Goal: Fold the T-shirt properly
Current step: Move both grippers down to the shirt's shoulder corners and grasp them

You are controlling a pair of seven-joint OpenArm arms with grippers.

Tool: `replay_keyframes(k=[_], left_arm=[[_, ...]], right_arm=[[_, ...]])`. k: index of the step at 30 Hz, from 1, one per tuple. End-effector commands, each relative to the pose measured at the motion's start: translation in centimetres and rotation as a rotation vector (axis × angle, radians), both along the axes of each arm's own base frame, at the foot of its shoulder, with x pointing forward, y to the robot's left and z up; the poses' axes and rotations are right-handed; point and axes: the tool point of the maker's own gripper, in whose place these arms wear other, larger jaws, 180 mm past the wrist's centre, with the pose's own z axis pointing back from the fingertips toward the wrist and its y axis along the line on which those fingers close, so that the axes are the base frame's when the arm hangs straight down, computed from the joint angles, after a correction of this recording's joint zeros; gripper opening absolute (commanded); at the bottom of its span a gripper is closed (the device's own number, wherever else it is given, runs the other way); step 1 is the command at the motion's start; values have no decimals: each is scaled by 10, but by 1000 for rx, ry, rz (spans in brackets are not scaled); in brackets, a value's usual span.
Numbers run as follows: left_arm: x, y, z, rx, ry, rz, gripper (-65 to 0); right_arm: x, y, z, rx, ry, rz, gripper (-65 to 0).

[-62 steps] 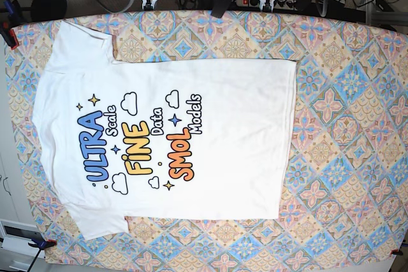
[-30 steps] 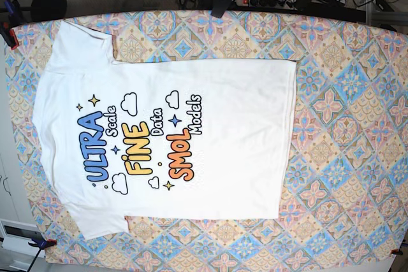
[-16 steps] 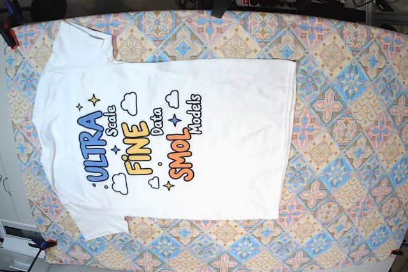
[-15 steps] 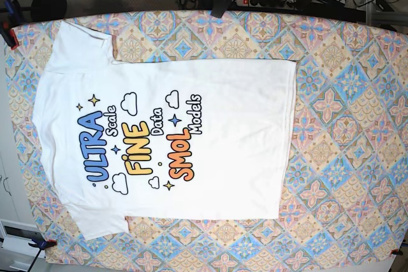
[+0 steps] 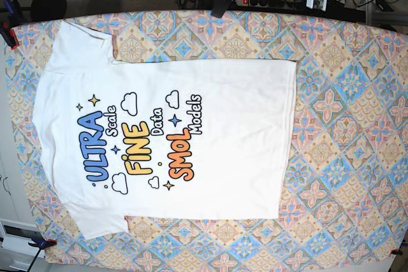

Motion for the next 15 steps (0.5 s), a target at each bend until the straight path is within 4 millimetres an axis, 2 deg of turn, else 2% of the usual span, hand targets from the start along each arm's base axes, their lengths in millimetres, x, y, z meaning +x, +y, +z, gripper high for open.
replay_keyframes(k=[1, 4, 6, 7, 11, 13, 15], left_arm=[[18, -3, 9, -31, -41, 16, -648], [49, -16, 10, -150, -28, 78, -624], [66, -23, 9, -223, -22, 113, -587], [76, -25, 9, -260, -24, 134, -562], [101, -15, 5, -356, -22, 254, -459], [111, -5, -1, -393, -20, 328, -422], [112, 3, -11, -417, 11, 384, -396]], right_arm=[[-7, -3, 5, -3, 16, -11, -650], [-3, 0, 6, 35, 38, -43, -649], [-1, 2, 5, 53, 52, -53, -649], [6, 3, 6, 57, 43, -51, -649], [46, 8, 15, 69, -32, -37, -649], [55, 9, 17, 76, -39, -36, -649], [57, 10, 17, 81, -33, -36, -649]])
